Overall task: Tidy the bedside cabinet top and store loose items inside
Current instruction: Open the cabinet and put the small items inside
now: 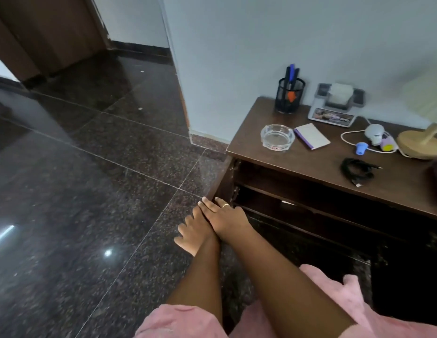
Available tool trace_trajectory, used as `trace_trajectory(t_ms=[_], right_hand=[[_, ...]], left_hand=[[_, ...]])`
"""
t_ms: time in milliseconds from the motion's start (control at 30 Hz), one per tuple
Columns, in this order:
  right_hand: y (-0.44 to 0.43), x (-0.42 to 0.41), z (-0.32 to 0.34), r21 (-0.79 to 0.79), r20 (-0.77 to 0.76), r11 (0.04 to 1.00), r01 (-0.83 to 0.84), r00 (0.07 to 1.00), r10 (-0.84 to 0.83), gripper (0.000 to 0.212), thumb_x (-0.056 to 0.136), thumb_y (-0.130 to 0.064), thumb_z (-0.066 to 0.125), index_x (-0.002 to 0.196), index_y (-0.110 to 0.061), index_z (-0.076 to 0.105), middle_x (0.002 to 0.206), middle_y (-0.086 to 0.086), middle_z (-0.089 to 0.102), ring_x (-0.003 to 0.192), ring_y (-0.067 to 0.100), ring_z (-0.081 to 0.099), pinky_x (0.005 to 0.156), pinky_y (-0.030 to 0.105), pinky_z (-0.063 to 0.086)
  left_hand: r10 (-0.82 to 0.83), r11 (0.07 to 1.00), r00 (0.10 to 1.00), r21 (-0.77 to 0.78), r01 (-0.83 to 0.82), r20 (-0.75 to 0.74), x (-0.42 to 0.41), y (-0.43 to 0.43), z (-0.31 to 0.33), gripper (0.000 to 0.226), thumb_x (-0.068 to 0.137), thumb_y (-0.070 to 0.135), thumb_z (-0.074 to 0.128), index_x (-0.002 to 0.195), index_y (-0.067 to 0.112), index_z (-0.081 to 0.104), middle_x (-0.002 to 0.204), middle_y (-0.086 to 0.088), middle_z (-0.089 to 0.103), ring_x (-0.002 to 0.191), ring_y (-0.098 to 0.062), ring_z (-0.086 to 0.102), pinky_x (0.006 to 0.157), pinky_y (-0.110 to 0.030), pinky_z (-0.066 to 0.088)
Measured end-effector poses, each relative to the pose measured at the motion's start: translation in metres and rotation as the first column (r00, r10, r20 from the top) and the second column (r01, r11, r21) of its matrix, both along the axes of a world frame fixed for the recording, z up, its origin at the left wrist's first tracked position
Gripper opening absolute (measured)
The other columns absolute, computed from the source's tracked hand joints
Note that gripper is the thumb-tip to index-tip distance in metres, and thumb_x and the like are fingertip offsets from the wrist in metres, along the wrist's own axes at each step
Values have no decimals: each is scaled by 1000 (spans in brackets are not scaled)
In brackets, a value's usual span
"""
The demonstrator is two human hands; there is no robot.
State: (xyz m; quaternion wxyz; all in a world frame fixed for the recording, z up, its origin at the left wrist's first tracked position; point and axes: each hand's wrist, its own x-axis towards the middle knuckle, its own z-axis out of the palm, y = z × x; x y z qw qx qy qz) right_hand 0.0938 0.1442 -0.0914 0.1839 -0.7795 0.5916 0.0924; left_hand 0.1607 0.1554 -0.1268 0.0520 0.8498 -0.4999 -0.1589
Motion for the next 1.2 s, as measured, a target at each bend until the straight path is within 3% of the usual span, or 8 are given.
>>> trace_trajectory(t_ms=[133,333,500,600,700,933,1100,1200], right_hand=[[-7,10,-7,-30,0,999,-20,1000,20,59,103,-21,30,150,-28,-5,157,-15,-14,147,14,-2,101,46,36],[-9,-2,-10,50,275,996,-80,959,64,70,97,-4,38,150,-15,-6,159,-2,-12,147,17,-9,118,37,18],[-8,-10,-13,50,410,999,-12,912,-10,82,88,9,42,150,-14,-6,159,0,-13,147,13,-4,119,33,17],[-13,-21,-12,12,474,996,91,876,-86,84,85,12,42,150,-13,-5,159,1,-10,147,14,-1,118,32,20],[-22,-44,-11,-39,534,961,275,818,-213,80,85,11,40,151,-11,-1,160,4,-2,147,15,2,119,32,15],[-48,-105,-10,-73,743,462,884,357,-565,63,94,-9,45,150,-11,16,155,9,24,145,21,17,115,29,16],[-94,-148,0,-26,786,393,919,261,-560,54,96,-19,44,147,-12,27,149,17,34,141,28,25,116,37,19],[-116,-170,0,-34,725,429,903,318,-611,41,97,-26,43,135,-10,47,135,16,52,129,29,43,110,43,30]], left_hand=[[37,989,998,-148,-28,55,3,2,-13,48,99,33,33,144,38,18,153,5,23,141,-23,19,112,-57,6],[-7,970,982,-237,52,188,1,9,-28,73,99,27,32,141,28,-27,157,5,-18,145,-19,-14,110,-55,-13],[-188,932,930,-242,271,317,-1,29,-30,74,96,41,41,148,26,-10,157,4,-12,141,-14,-23,109,-57,-13],[-304,924,902,-137,358,305,-1,29,-39,83,97,38,37,140,19,-31,145,1,-40,133,-18,-41,107,-47,-25],[-335,904,883,-152,399,329,-10,15,-32,82,95,26,35,138,12,-34,145,-2,-40,135,-20,-34,109,-44,-21],[-558,776,827,-306,551,75,-83,-68,22,69,93,15,37,150,14,-1,159,0,-6,146,-20,-11,116,-39,-6],[-620,780,747,-288,556,-238,-125,-147,48,56,99,26,35,150,15,14,158,-1,14,147,-21,6,119,-45,7],[-538,830,671,-182,527,-510,-136,-179,50,54,100,28,31,150,20,13,154,-6,27,143,-26,22,117,-48,14]])
